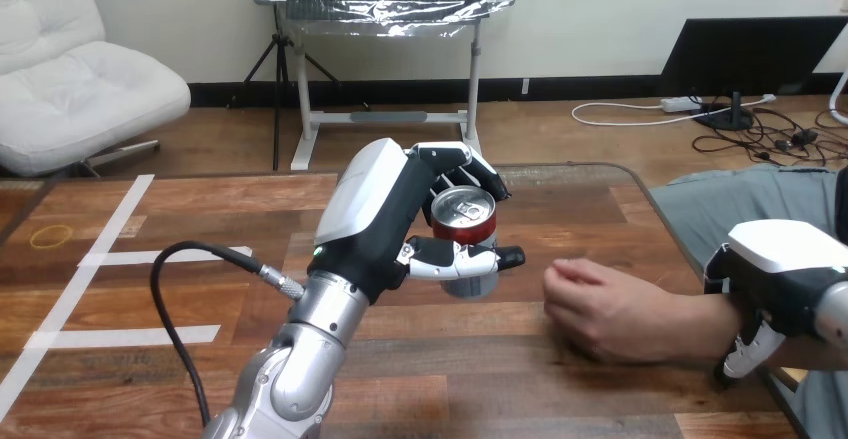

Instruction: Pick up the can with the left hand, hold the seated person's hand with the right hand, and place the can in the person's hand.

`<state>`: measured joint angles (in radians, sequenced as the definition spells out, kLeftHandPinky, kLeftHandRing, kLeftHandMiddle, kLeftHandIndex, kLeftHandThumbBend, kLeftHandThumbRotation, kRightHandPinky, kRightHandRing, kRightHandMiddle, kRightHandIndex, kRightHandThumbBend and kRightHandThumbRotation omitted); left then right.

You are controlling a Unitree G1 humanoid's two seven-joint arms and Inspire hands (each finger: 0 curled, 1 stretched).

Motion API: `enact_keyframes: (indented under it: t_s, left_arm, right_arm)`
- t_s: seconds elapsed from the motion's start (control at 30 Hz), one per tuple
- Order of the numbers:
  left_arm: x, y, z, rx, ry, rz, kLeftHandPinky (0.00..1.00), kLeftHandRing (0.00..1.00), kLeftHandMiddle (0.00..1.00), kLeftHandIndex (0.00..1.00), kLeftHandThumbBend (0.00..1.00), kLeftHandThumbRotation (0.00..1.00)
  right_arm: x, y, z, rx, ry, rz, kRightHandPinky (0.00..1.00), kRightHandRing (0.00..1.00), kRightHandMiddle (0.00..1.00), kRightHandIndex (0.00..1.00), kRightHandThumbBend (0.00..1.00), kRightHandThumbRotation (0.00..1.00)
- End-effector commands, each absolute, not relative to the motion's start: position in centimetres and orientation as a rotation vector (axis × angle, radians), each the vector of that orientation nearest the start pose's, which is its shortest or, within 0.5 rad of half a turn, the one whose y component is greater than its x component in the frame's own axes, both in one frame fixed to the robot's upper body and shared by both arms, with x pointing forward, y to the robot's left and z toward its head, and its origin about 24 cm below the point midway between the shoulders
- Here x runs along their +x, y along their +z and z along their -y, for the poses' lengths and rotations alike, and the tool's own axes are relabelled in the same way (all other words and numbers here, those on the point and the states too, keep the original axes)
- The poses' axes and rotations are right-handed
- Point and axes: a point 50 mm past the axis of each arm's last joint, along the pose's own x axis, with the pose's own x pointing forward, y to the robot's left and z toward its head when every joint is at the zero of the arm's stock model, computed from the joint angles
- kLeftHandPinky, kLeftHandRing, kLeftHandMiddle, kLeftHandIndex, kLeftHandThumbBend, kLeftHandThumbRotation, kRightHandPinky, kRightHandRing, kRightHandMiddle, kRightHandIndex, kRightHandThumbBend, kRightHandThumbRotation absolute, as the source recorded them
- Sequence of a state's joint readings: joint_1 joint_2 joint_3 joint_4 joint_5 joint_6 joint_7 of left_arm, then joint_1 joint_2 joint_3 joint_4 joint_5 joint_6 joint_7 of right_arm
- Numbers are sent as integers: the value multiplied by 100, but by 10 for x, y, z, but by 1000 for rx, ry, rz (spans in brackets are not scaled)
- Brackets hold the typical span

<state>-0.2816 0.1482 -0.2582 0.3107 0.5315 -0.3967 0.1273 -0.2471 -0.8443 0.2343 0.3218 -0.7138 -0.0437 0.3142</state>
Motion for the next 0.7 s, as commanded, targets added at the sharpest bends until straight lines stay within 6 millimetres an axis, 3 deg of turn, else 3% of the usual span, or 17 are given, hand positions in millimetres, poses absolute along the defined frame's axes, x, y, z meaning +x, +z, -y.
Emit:
enact_keyframes:
  t_s: [0.0,0.67]
  left_arm:
    - [301,103,-78,656,-295,571,34,40,46,49,62,0]
    - [304,110,-66,633,-315,580,34,40,46,49,61,0]
  right_arm:
    - [298,114,277,-1571,289,-164,22,30,39,48,82,0]
    - [296,142,267,-1607,259,-62,14,21,30,46,82,0]
